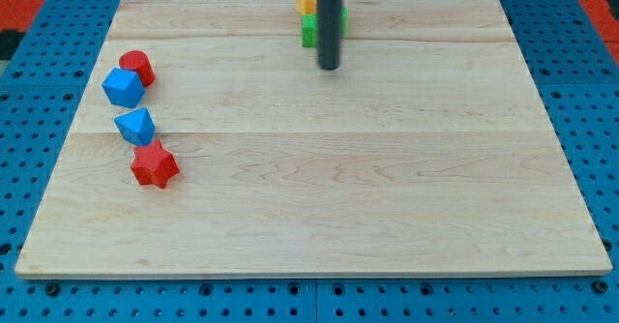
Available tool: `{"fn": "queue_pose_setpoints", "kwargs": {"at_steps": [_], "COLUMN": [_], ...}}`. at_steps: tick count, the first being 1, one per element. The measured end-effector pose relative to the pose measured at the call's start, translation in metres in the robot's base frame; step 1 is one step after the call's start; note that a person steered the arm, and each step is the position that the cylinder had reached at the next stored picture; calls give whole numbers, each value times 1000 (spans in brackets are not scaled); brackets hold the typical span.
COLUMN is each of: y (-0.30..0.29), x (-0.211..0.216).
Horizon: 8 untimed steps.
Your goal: Slide the green star towards down
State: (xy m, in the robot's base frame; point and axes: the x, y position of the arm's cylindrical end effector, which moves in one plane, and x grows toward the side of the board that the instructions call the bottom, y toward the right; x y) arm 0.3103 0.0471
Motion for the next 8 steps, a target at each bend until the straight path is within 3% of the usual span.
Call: {"fn": "queue_pose_setpoints", "kwargs": {"at_steps": [1, 2, 3, 5, 8], "y": [46, 53, 15, -29, -45], "x": [-41, -85, -109, -89, -32]}}
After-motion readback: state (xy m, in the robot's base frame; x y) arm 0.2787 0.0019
